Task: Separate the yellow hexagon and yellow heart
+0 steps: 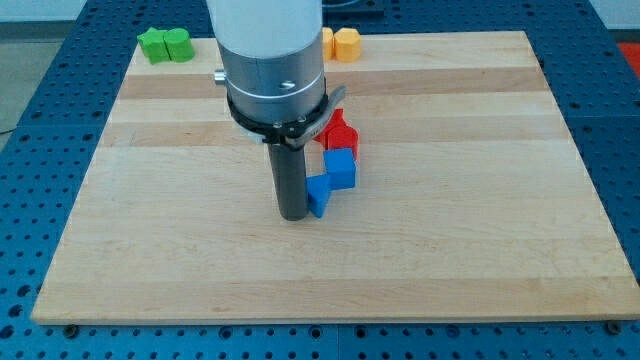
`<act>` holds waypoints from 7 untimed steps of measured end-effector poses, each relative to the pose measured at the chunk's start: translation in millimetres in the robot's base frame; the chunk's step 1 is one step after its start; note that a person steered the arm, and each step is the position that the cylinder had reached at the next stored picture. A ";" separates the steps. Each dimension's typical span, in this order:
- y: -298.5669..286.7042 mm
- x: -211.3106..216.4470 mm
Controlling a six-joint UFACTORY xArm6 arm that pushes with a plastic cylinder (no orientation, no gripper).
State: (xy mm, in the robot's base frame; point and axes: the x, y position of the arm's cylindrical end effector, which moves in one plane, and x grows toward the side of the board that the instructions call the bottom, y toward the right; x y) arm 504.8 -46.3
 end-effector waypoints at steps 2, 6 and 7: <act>4.8 -9.4; -84.7 -163.6; -22.0 -198.1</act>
State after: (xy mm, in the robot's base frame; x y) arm 306.7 -68.4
